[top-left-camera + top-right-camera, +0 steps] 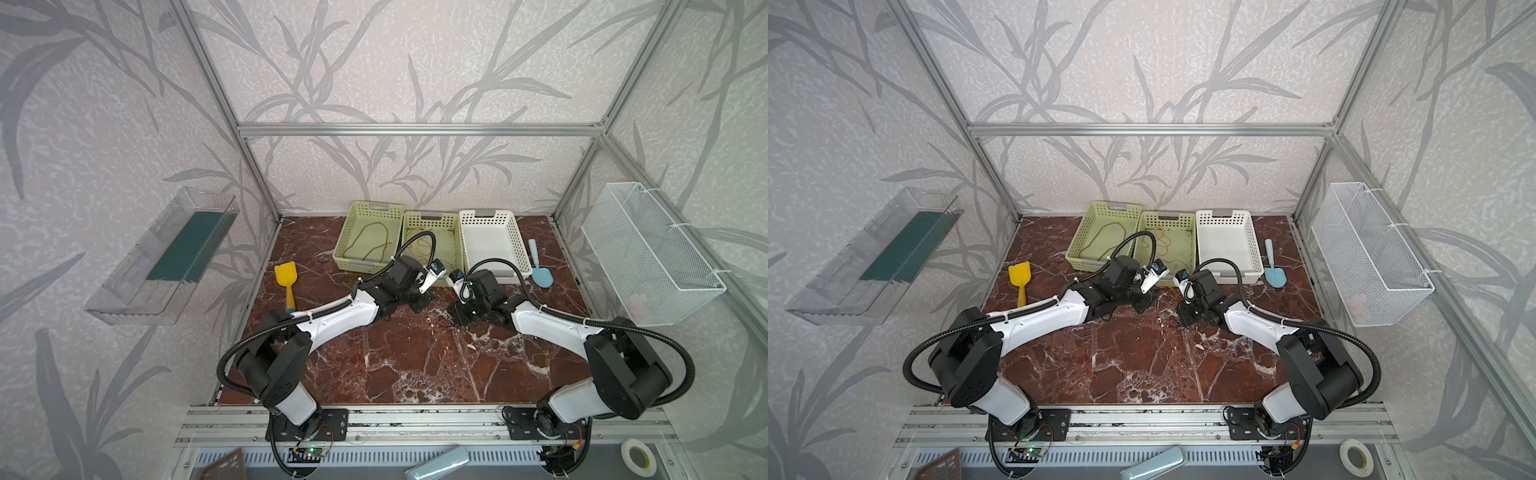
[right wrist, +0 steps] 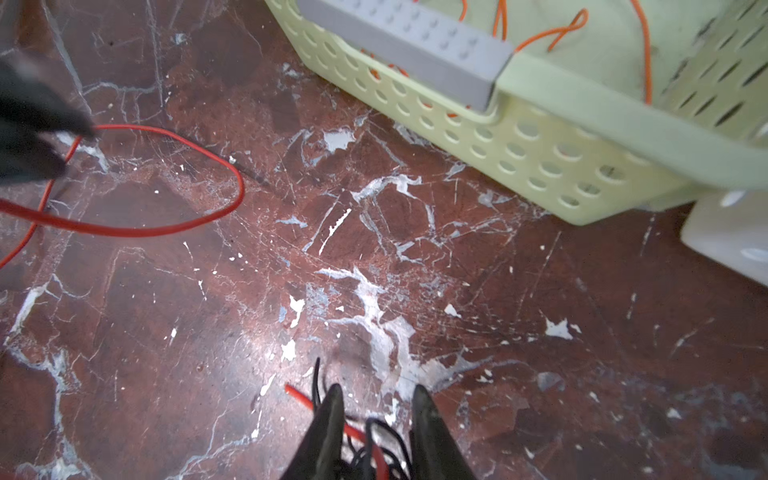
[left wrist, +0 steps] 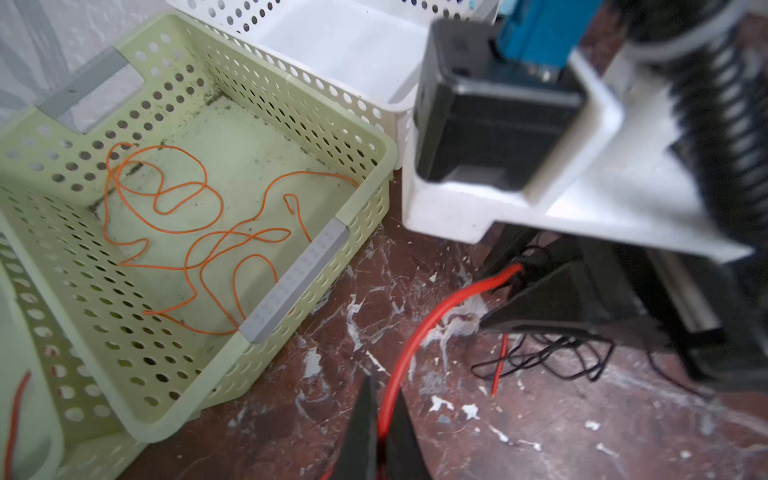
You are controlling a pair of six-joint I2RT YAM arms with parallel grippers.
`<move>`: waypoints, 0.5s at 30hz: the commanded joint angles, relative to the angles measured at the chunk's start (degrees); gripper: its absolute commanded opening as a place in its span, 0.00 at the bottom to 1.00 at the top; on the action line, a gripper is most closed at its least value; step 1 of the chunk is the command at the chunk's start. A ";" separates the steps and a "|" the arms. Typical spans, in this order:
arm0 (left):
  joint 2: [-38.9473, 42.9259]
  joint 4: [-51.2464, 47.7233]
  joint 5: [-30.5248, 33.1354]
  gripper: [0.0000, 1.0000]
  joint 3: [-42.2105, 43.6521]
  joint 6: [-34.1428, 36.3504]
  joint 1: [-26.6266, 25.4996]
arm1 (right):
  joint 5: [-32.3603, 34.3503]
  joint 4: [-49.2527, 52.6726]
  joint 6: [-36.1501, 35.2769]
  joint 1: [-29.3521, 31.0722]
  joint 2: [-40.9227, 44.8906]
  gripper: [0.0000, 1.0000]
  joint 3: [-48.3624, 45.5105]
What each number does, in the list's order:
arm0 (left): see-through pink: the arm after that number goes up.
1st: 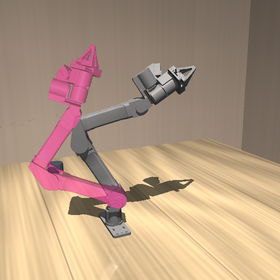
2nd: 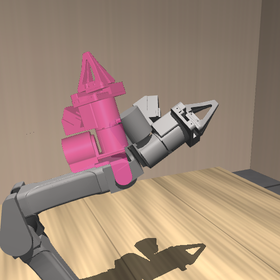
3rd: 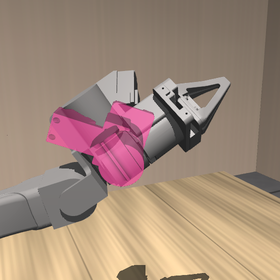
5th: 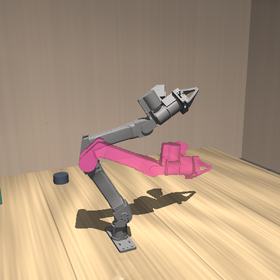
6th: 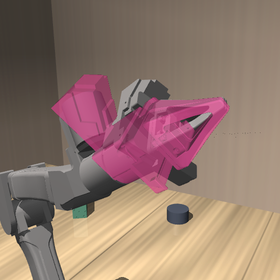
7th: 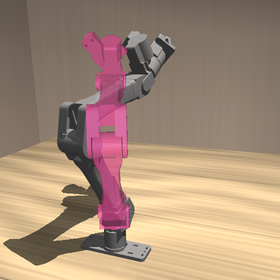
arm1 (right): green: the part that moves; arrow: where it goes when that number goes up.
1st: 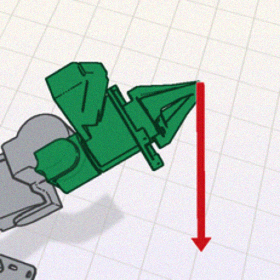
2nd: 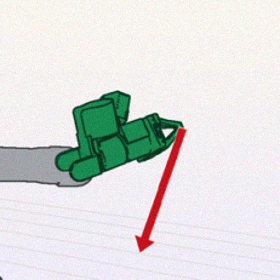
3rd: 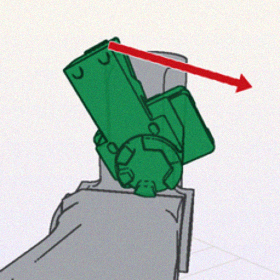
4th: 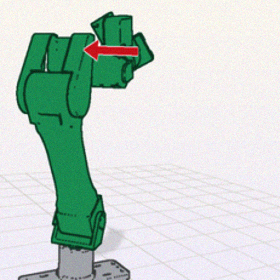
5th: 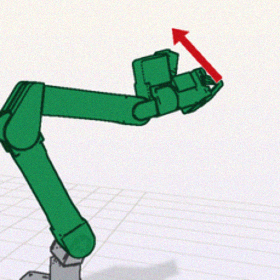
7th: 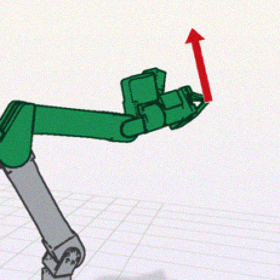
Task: Untangle the cables
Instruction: 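Lift the red wire high with the left gripper above the green baskets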
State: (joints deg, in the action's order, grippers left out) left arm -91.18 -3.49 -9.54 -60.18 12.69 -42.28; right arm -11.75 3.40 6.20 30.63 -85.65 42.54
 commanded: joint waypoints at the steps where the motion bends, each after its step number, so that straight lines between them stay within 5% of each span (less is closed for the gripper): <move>1: 5.69 -0.29 2.73 0.00 -2.47 1.55 -0.09 | -0.93 -2.04 1.59 -0.05 -2.22 0.29 -1.61; 12: 15.20 -9.05 8.16 0.00 -11.43 3.77 1.20 | -2.42 -6.39 4.87 -0.07 -6.84 0.35 -3.16; 15: 16.26 -10.93 8.90 0.00 -15.52 3.57 2.88 | -2.40 -6.39 5.29 -0.07 -5.50 0.43 -3.46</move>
State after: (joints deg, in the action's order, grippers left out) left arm -76.16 -11.00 -2.63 -72.34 14.90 -40.69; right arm -13.78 -2.28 10.35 30.63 -92.23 39.92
